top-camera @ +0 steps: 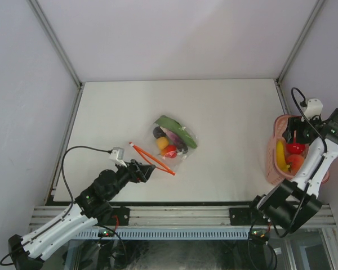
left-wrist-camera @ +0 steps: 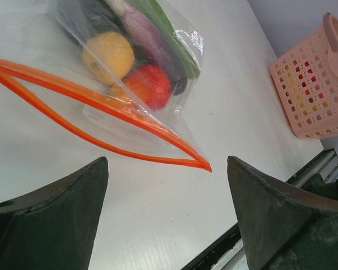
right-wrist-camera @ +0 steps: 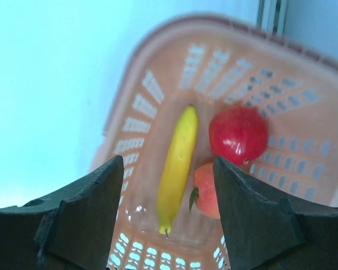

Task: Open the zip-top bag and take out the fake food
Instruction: Place the fake fruit in the bin, then pick up the fake fruit from the zipper food storage bag.

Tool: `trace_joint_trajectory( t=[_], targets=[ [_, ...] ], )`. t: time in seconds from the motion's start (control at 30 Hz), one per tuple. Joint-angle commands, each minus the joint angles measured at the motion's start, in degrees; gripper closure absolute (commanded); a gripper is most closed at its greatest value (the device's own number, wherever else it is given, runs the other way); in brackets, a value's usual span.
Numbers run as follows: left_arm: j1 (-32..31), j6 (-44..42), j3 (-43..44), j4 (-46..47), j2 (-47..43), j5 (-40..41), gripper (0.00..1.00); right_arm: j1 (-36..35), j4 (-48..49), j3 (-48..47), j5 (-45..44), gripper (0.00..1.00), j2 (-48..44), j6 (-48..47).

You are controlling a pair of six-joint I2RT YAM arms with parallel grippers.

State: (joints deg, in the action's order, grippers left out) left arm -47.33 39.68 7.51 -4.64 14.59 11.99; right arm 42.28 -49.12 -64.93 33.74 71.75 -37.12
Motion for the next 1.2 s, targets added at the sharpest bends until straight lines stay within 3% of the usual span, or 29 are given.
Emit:
trace_joint_trajectory(
  t=[0.0,0.17,0.33,0.47,0.57,0.77,0.93,1.17],
  targets=[
    [0.3,1.1,1.8,0.0,1.9,2.6,0.14,-4.1,-5.1,-5.2,6.2,0.36,-6.7,-2.3],
    [0.3,2.3,2.0,0.0,4.1,2.7,0.17,-19.1,-5.2,-5.4,7.9,0.37,-13.0,0.5],
    [0.3,4.0,-0.2,2.8,2.9,3.1,0.23,-35.0,1.7,-4.6,15.5,0.39,-14.4,7.4],
    [0.3,5.8,-1.8,5.7,2.4,2.8,0.28,-47.3,7.9,-4.2,18.1,0.39,-11.8,7.0],
    [0.3,6.2,-2.1,6.6,2.6,2.8,0.36,-55.1,9.1,-4.2,20.6,0.39,-8.3,0.9],
    [0.3,5.2,-2.0,6.6,4.5,3.8,0.56,-64.1,-0.3,-5.1,24.2,0.38,0.2,-27.0],
    [0.3,4.6,-2.0,7.8,6.0,2.6,0.63,-69.1,2.6,-5.4,20.3,0.38,4.3,-32.3],
    [0.3,7.2,-4.2,10.8,7.2,-0.2,0.67,-70.8,7.0,-5.3,19.7,0.38,9.3,-38.3]
  ],
)
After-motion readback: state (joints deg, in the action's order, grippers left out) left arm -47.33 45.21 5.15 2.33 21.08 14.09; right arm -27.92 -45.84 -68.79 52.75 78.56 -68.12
